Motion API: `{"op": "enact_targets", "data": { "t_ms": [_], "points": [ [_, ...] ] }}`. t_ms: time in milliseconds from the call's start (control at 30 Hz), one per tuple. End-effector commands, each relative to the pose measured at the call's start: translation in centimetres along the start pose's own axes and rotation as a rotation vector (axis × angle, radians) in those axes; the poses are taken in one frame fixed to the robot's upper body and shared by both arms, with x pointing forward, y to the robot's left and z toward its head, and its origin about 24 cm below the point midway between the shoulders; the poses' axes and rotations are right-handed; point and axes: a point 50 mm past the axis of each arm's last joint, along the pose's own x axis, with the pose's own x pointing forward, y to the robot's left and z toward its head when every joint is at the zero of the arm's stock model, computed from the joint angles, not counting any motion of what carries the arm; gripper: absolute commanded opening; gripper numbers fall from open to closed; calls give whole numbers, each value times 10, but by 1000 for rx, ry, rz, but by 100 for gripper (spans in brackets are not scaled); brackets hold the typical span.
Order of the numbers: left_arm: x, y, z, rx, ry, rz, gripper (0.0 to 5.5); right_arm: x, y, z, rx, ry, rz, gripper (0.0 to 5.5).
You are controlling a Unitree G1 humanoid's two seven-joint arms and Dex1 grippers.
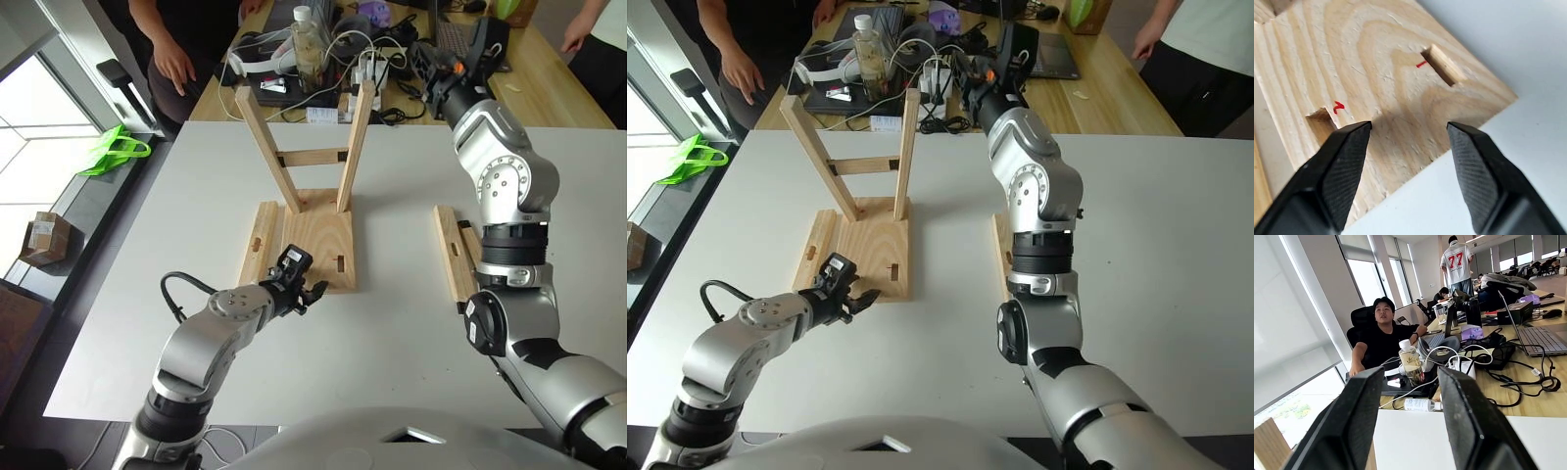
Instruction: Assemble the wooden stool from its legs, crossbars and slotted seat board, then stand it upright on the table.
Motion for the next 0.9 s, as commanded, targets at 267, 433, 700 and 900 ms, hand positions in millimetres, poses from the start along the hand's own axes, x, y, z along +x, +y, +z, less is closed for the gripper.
{"op": "enact_targets", "data": {
  "t_ms": [267, 433, 700, 900],
  "points": [
    [-12, 62, 90, -48, -271, 158, 289, 12, 23, 15, -6, -45, 107, 207],
    [50, 65, 93, -6, -166, 189, 289, 22, 38, 20, 15, -59, 162, 207],
    [49, 37, 25, -208, 11, -111, 289, 30, 45, 32, 73, -75, 195, 207],
    [27, 13, -10, -203, 98, -271, 289, 35, 49, 32, 96, -46, 226, 207]
  ]
}}
